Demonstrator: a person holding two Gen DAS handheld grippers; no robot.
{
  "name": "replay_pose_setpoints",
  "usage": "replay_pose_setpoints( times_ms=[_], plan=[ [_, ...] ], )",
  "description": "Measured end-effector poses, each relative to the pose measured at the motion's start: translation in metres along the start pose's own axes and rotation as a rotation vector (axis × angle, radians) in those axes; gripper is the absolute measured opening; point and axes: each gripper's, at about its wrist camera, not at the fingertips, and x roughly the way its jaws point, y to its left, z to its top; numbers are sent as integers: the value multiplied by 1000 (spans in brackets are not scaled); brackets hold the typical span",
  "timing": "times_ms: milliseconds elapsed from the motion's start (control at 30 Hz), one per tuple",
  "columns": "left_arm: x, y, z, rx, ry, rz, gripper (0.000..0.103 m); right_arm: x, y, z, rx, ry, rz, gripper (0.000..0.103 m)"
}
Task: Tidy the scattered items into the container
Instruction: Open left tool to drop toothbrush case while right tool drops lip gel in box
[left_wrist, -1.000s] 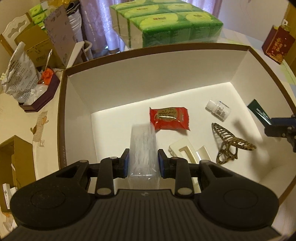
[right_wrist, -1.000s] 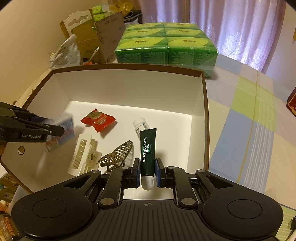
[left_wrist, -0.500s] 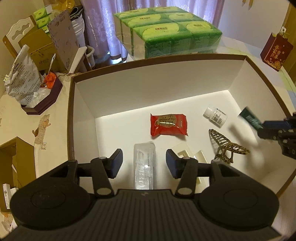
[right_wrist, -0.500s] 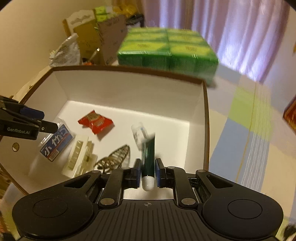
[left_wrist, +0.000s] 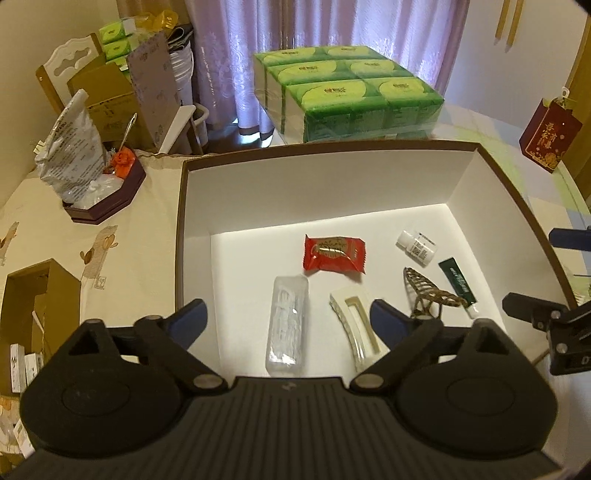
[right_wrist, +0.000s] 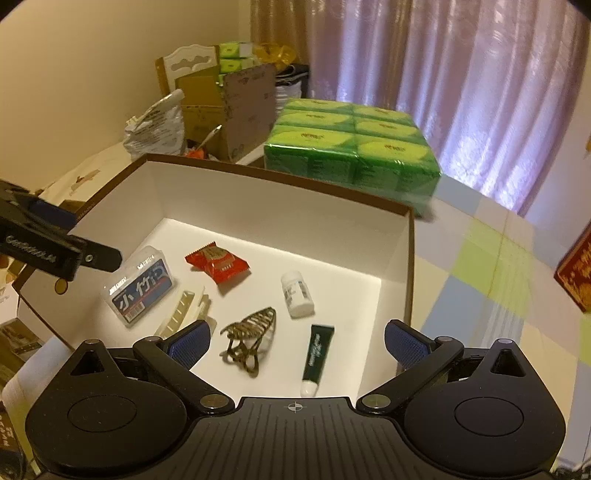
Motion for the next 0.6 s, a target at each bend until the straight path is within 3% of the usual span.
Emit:
replay_pose_setpoints(
  times_ms=[600],
  plan=[
    [-47,-38,-37,-35,-13,7,100,-46,-3,-31,54,-4,-6,103]
  ],
)
